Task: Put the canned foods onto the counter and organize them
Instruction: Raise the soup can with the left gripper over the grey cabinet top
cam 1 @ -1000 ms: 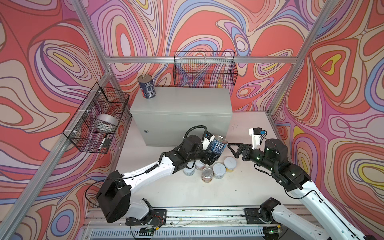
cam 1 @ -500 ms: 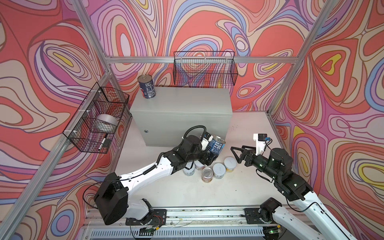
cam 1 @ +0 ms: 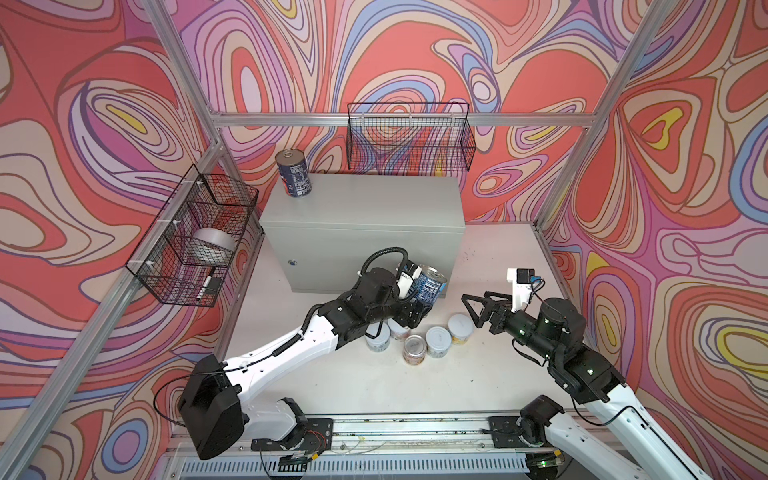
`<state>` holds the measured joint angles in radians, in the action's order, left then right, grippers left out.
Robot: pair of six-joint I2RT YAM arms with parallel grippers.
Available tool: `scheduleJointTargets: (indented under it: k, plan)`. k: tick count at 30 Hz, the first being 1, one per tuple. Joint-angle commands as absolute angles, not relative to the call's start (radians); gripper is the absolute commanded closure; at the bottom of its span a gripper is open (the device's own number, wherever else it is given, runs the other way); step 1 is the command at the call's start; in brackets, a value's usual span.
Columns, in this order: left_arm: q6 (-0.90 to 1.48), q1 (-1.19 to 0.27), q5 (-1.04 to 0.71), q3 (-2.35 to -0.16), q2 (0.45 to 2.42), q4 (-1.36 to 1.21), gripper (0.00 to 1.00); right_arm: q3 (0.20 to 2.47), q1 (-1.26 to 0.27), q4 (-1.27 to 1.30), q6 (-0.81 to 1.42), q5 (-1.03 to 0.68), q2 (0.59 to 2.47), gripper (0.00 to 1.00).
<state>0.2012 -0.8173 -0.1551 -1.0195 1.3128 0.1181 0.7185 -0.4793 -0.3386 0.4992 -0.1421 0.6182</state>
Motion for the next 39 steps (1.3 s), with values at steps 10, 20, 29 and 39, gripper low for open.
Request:
scheduleJointTargets:
  k: [10, 20, 29, 39]
  plan:
    - [0.173, -0.817, -0.086, -1.124, 1.201, 0.056, 0.57, 0.706, -0.483, -0.258, 0.519, -0.190, 0.665, 0.04]
    - [0.192, -0.817, 0.008, -1.139, 1.144, 0.114, 0.58, 0.723, -0.484, -0.172, 0.554, -0.305, 0.715, 0.04]
    - [0.178, -0.818, 0.081, -1.205, 1.102, 0.181, 0.57, 0.726, -0.483, -0.135, 0.548, -0.344, 0.722, 0.04]
    - [0.193, -0.817, 0.324, -1.252, 1.001, 0.258, 0.56, 0.723, -0.483, -0.098, 0.574, -0.392, 0.720, 0.04]
